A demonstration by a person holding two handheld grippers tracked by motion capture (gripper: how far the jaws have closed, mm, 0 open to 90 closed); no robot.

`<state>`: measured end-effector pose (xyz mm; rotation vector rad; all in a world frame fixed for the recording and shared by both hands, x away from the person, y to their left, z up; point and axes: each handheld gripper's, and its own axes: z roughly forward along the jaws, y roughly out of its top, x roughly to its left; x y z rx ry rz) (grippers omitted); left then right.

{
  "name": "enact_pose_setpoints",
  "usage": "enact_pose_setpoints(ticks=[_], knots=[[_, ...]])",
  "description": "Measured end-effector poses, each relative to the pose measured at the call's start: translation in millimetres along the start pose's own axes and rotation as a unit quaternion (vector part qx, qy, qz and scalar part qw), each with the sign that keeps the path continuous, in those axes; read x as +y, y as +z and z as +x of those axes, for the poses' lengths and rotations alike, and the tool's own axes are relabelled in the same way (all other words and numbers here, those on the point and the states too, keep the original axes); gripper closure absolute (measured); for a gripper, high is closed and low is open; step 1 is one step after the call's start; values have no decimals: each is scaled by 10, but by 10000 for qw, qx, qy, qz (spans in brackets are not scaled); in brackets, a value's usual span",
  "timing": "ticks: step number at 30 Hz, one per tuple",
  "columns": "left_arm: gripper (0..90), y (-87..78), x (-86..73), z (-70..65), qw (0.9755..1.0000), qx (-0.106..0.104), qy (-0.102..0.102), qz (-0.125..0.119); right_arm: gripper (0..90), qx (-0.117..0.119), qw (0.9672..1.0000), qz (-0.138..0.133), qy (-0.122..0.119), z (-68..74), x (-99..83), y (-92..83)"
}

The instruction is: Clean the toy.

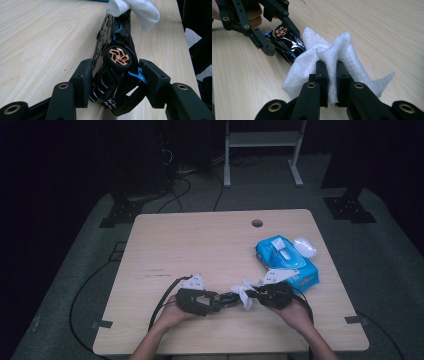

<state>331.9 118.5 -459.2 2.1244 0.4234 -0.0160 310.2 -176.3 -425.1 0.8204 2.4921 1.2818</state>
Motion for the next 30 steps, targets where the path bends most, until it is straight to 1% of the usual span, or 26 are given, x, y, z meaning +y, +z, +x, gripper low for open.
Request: enact_pose_setpoints(ticks=[5, 7, 9, 13, 15, 18, 20, 21, 22, 23, 24, 25, 28, 30], knots=[[438, -5, -1, -8, 10000, -16, -14, -83, 833, 18, 10000, 6, -45, 39, -32, -27], [417, 7, -4, -9, 10000, -4, -50, 5, 834, 45, 10000, 22, -52, 50, -44, -37], [400, 16, -14, -14, 10000, -4, -62, -34, 834, 69, 10000, 25, -51, 55, -55, -45], [395, 23, -10, -26, 10000, 28, -31, 10, 833, 42, 10000, 11, -58, 73, -67, -50], [374, 29, -16, -31, 10000, 47, -35, -5, 833, 38, 10000, 20, -83, 84, -75, -56], [375, 31, -19, -58, 9999, 131, 76, -16, 833, 39, 9999, 16, -118, 108, -101, -68], [373, 30, -25, -93, 9996, 193, 196, -19, 833, 23, 9999, 23, -139, 130, -117, -75], [368, 32, -30, -113, 9996, 205, 208, -48, 833, 21, 9999, 30, -151, 142, -126, -79], [364, 26, -30, -123, 9994, 220, 277, -21, 833, 18, 9999, 51, -154, 158, -134, -84], [360, 27, -34, -137, 9993, 225, 281, -47, 833, 11, 9998, 63, -165, 169, -145, -90], [357, 27, -35, -143, 9992, 230, 332, -43, 833, 2, 9998, 69, -177, 181, -155, -95], [356, 29, -40, -160, 9988, 253, 412, -55, 833, 0, 9998, 65, -194, 187, -164, -97], [354, 31, -42, -194, 9978, 329, 567, -23, 833, -10, 9998, 59, -204, 212, -191, -105], [355, 34, -43, -222, 9964, 413, 738, 22, 832, -8, 9998, 63, -197, 225, -206, -107]])
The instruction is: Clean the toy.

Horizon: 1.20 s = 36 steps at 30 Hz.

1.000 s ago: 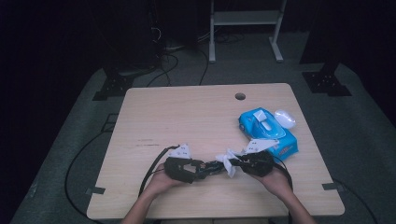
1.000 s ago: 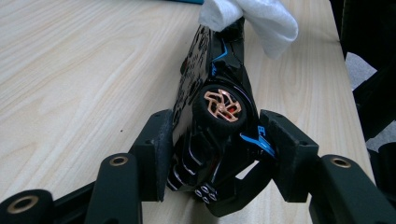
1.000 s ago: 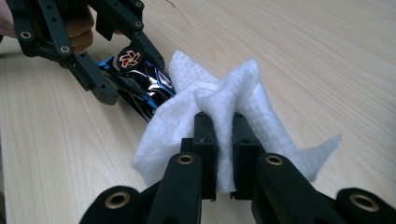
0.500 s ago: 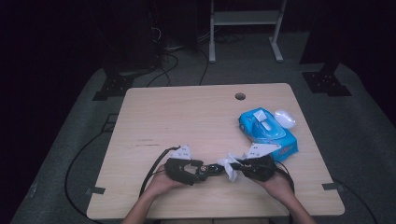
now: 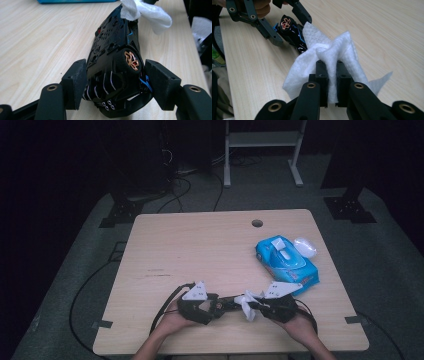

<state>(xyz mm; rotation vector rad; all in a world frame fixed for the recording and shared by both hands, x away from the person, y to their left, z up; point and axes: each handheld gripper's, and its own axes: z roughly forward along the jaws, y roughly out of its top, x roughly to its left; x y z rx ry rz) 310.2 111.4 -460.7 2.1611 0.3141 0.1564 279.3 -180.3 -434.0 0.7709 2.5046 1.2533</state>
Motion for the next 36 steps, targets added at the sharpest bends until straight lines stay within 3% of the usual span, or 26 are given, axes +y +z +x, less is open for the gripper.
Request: enact_pose_setpoints(ticks=[4, 11, 14, 21, 28, 32, 36], knots=[[348, 3, -8, -77, 9994, 145, 309, 5, 830, 8, 10000, 24, -36, 37, -39, -10], [331, 1, -18, -97, 9993, 124, 343, 38, 830, -18, 9998, 157, -77, 88, -109, 5], [326, 20, -37, -103, 9988, 249, 404, 96, 830, -15, 9997, 228, -44, 87, -150, 44], [281, 35, -20, -103, 9989, 210, 405, 121, 830, -7, 9999, 104, 32, -23, 2, 53], [163, 0, -15, -47, 9994, 301, 166, -11, 829, 35, 9992, 390, -48, -22, -11, 237], [111, 39, -46, -14, 9997, 229, 35, 97, 830, 67, 9990, 433, -52, -18, -34, 243], [89, 115, -52, -46, 9994, 142, 97, 302, 829, 25, 9990, 445, -74, -8, -26, 251]])
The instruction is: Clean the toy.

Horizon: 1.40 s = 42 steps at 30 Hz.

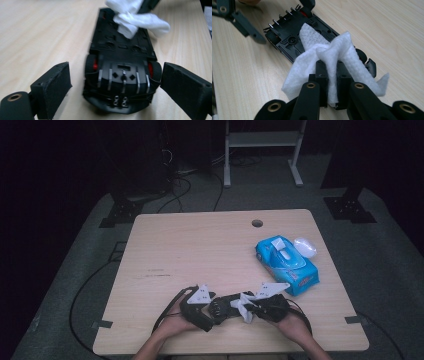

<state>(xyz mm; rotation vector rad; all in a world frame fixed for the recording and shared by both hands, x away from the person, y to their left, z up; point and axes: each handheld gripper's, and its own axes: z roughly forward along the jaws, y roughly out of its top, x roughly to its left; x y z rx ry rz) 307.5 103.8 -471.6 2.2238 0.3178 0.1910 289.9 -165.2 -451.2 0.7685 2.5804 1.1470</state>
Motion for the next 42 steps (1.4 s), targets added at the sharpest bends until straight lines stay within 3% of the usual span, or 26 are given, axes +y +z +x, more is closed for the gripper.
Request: enact_pose_setpoints(ticks=[3, 6, 18, 21, 24, 26, 30, 35, 38, 42], knots=[[107, 58, -22, -6, 9997, -61, 20, 218, 829, -12, 10000, 6, -8, 9, -1, -2], [230, 64, -31, 8, 9996, -64, 61, 250, 830, -11, 10000, -28, -59, 38, 24, 7], [238, 54, -22, -2, 9997, -62, 119, 214, 830, 398, 9976, -212, -520, 354, 328, 278], [241, 34, -20, 5, 9999, -94, 67, 114, 830, 377, 9978, -214, -492, 317, 317, 260], [242, 30, -22, 10, 9999, -109, 40, 89, 829, 111, 9993, -105, -353, 185, 232, 178], [242, 29, -17, 12, 9999, -102, 66, 109, 829, 69, 9994, -72, -317, 148, 190, 146], [242, 46, -6, 6, 9999, -89, 47, 102, 830, 224, 9990, -144, -358, 212, 181, 141], [242, 51, -4, -1, 9999, -57, 90, 122, 829, 448, 9972, -266, -532, 358, 336, 265], [243, 36, -18, 18, 9999, -50, 28, 82, 829, 395, 9976, -297, -492, 309, 364, 298], [243, 33, -17, 22, 9999, -45, 72, 97, 829, 190, 9992, -193, -280, 152, 264, 229]])
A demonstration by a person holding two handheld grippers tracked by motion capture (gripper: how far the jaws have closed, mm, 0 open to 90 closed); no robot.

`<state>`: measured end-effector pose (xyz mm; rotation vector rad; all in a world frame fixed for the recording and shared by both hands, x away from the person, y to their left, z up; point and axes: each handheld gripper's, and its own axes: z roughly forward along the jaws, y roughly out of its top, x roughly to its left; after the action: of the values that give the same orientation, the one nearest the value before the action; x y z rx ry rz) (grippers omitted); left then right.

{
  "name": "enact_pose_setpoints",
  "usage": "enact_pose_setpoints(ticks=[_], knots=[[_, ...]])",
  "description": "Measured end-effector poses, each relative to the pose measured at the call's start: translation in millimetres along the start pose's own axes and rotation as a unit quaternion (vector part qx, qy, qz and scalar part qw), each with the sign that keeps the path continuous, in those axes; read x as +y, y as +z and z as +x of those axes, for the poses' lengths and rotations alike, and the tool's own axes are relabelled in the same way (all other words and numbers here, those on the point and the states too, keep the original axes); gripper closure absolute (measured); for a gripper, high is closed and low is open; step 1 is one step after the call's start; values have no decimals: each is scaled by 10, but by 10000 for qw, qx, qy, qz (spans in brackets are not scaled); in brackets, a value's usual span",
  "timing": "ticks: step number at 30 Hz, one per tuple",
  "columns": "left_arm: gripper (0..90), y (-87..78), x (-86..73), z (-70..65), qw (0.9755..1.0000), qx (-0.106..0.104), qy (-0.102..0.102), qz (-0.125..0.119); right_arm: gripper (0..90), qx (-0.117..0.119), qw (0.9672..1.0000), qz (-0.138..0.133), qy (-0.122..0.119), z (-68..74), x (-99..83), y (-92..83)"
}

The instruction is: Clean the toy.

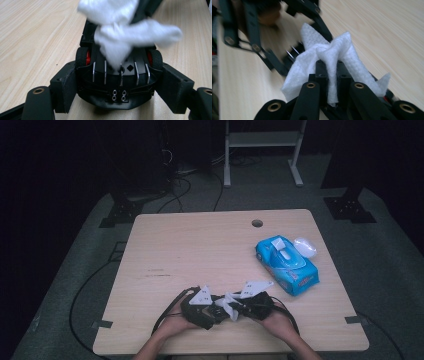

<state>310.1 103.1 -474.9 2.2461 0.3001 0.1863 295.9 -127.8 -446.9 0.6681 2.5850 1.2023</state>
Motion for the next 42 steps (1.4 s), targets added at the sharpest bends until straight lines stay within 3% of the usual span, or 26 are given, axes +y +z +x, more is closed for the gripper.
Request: enact_pose_setpoints(ticks=[3, 6, 9, 12, 18, 23, 27, 31, 34, 42], knots=[[243, -1, 5, 4, 10000, -1, 20, 9, 829, -29, 10000, 47, 65, -26, -80, -70], [243, 5, 10, -6, 10000, 5, 24, 37, 829, 66, 10000, 20, 0, 42, -99, -88], [243, 17, 16, -23, 10000, 47, 64, 58, 829, 275, 9995, -78, -92, 135, -19, -11], [243, 12, 13, -19, 10000, 57, 43, 47, 829, 319, 9993, -124, -123, 165, 72, 65], [244, -3, -2, 11, 10000, 37, 8, 10, 829, 152, 9998, -145, 32, 18, 145, 146], [244, -1, 1, 13, 10000, 37, 15, 4, 829, -150, 9997, 18, 168, -133, 60, 64], [244, 21, 18, 2, 10000, 57, 67, 26, 829, -89, 9998, -34, 164, -96, 50, 57], [244, 28, 20, -8, 9999, 71, 102, 38, 829, 16, 9999, -136, 30, -14, 159, 152], [244, 23, 19, 0, 9999, 65, 100, 31, 829, -22, 9999, -148, 40, -50, 193, 180], [244, 19, 18, 5, 9999, 49, 106, 35, 829, -331, 9989, -5, 337, -255, -41, 0]])
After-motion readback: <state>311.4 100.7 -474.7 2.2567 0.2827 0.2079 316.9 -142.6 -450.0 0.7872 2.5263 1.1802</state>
